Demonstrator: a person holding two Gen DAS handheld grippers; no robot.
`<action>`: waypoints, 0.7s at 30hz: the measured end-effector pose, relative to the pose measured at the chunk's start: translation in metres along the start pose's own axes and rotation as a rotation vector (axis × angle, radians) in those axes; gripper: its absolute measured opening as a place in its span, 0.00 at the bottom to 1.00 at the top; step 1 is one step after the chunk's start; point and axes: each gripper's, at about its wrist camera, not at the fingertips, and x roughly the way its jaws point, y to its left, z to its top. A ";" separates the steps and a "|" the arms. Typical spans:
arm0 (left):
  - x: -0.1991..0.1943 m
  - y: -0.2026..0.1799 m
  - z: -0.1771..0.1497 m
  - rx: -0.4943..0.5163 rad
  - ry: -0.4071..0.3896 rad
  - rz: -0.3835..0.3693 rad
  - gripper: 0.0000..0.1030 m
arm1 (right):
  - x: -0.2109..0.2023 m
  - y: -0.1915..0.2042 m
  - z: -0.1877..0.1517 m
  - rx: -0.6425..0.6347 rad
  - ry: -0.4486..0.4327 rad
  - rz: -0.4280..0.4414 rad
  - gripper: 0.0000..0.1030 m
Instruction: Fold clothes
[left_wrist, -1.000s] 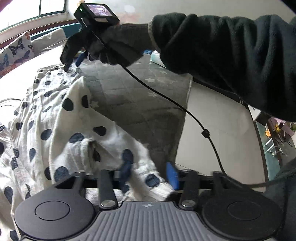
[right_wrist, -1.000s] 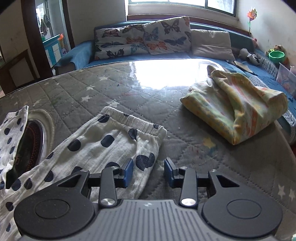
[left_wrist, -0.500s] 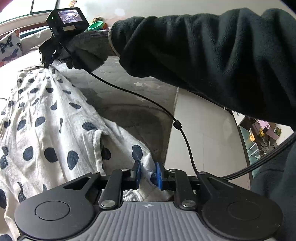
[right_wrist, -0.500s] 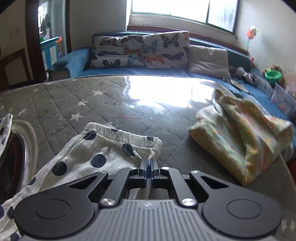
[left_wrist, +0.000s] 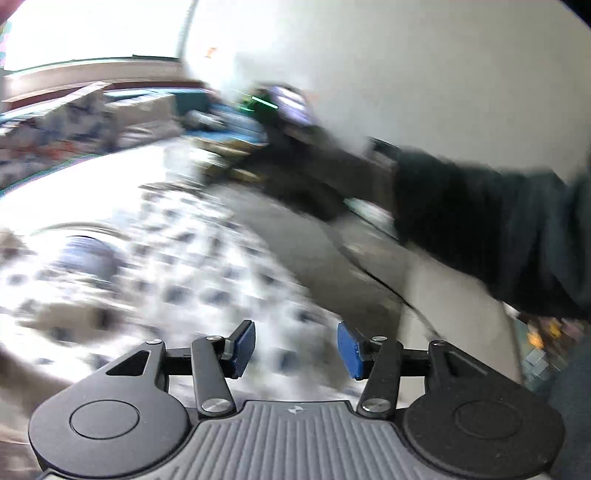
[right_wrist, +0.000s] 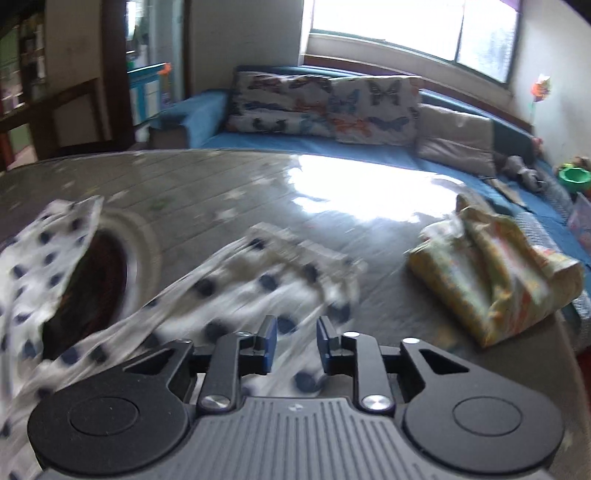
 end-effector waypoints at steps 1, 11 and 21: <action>-0.004 0.012 0.005 -0.022 -0.012 0.042 0.52 | -0.003 0.005 -0.005 -0.005 0.005 0.022 0.30; -0.019 0.160 0.043 -0.274 -0.070 0.508 0.52 | -0.022 0.032 -0.036 -0.054 0.013 0.109 0.32; 0.018 0.248 0.068 -0.409 -0.077 0.664 0.52 | -0.022 0.030 -0.045 -0.046 0.020 0.135 0.38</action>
